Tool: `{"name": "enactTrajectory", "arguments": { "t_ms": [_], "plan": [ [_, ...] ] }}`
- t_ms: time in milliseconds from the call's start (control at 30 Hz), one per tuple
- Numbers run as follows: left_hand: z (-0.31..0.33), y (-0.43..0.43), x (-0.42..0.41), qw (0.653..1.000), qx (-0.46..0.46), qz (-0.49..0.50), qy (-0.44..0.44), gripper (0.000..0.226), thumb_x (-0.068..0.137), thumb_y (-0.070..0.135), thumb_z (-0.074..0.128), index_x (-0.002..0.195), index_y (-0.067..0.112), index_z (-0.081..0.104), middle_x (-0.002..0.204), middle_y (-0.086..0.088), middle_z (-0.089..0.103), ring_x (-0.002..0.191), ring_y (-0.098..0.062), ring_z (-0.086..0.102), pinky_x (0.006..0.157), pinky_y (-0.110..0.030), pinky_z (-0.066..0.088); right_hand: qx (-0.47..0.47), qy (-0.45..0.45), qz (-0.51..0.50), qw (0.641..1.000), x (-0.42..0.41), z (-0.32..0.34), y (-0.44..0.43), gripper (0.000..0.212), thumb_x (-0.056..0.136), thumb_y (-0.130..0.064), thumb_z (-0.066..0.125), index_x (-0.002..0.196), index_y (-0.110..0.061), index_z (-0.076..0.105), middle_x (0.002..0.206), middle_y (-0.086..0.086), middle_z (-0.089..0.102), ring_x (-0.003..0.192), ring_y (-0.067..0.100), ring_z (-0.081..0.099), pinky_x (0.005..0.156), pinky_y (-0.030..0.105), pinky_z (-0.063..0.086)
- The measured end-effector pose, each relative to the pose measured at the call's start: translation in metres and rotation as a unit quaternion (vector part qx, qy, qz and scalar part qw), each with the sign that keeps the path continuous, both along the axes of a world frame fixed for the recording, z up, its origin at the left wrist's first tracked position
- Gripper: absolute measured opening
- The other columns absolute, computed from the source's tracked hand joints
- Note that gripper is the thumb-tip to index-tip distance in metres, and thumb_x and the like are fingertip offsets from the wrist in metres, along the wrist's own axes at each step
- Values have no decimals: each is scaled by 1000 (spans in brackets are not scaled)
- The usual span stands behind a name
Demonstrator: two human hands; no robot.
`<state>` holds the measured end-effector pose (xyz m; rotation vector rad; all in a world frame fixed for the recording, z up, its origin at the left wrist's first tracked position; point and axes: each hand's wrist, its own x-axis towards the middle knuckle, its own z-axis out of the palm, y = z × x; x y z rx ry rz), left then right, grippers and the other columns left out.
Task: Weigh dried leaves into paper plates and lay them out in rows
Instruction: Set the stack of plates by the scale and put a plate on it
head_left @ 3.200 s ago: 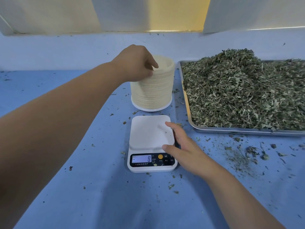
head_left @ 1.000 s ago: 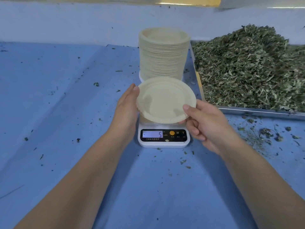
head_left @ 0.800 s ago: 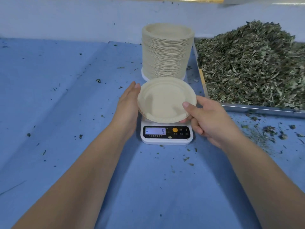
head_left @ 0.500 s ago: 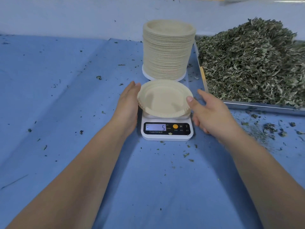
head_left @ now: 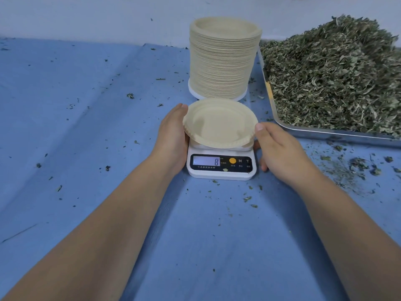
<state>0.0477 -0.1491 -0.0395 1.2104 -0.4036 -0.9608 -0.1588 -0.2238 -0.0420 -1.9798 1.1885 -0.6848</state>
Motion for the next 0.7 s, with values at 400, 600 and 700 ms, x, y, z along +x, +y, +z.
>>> {"name": "enactTrajectory", "arguments": {
  "t_ms": [400,600,700],
  "plan": [
    [0,9,-2,998,-49,-21,40,28,107,25,44,89,11,60,86,-4,65,89,-20,65,93,-38,53,98,1,77,992,-14,-8,-17,87,79,-32,82,146,-48,29,104,-27,66,63,4,66,61,25,51],
    [2,13,-5,996,-64,-22,62,33,105,24,45,75,16,57,72,2,63,75,-16,63,79,-33,54,92,-1,82,992,-15,-10,-20,89,78,-32,83,147,-47,29,106,-26,67,85,10,64,77,35,50],
    [3,14,-6,996,-61,-7,68,32,104,23,46,74,17,55,72,2,61,73,-15,62,76,-31,54,95,-3,87,992,-15,-10,-20,91,77,-31,83,148,-47,28,107,-27,67,85,10,64,79,36,50]
  ]
}}
